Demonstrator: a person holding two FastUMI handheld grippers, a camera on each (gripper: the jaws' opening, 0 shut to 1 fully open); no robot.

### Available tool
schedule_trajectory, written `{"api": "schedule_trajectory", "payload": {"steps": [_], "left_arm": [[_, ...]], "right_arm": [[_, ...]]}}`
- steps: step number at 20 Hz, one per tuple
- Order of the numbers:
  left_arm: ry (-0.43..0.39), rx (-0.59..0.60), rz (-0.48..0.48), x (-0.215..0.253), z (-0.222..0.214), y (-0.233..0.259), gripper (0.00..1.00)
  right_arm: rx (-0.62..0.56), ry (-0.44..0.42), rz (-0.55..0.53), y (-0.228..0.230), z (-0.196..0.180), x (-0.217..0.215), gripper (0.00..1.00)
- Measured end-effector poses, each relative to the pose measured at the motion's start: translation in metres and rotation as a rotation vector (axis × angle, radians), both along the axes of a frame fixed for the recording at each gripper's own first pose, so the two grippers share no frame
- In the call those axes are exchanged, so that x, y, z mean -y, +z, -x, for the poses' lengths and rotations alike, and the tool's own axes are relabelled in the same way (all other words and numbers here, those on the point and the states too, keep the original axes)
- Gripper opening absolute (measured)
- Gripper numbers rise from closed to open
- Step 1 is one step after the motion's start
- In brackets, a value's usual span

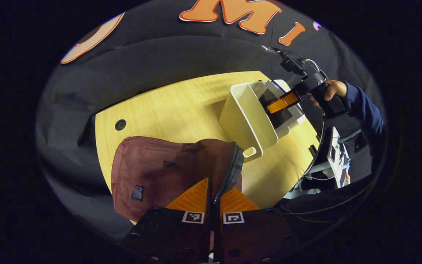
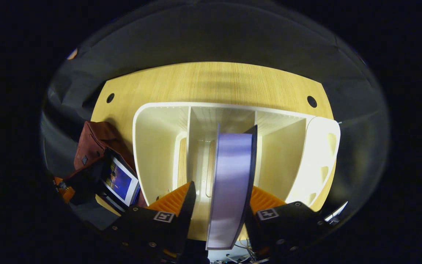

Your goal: Open the schoolbag, grab two books from the bookshelf and put them into the schoolbag.

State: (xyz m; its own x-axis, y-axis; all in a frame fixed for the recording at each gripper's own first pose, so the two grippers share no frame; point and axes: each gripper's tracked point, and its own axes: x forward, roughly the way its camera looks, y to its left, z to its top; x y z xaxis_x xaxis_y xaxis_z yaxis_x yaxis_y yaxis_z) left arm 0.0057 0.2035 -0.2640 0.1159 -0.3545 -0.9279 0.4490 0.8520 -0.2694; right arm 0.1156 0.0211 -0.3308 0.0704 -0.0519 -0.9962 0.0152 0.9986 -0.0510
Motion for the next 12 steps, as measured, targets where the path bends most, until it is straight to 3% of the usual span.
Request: {"api": "schedule_trajectory", "payload": {"steps": [2, 3, 4, 12], "left_arm": [[-0.006, 0.0, 0.001, 0.0, -0.001, 0.0, 0.05], [-0.008, 0.001, 0.0, 0.0, 0.0, 0.001, 0.05], [-0.011, 0.003, 0.001, -0.001, 0.0, 0.0, 0.05], [-0.027, 0.01, 0.01, -0.001, 0.008, -0.001, 0.05]], "right_arm": [[0.001, -0.038, 0.011, -0.002, -0.001, 0.002, 0.43], [0.0, -0.043, 0.019, 0.0, 0.0, 0.005, 0.49], [0.002, -0.054, 0.024, 0.003, 0.001, 0.006, 0.4], [0.142, -0.088, -0.035, 0.086, 0.007, 0.004, 0.4]]}}
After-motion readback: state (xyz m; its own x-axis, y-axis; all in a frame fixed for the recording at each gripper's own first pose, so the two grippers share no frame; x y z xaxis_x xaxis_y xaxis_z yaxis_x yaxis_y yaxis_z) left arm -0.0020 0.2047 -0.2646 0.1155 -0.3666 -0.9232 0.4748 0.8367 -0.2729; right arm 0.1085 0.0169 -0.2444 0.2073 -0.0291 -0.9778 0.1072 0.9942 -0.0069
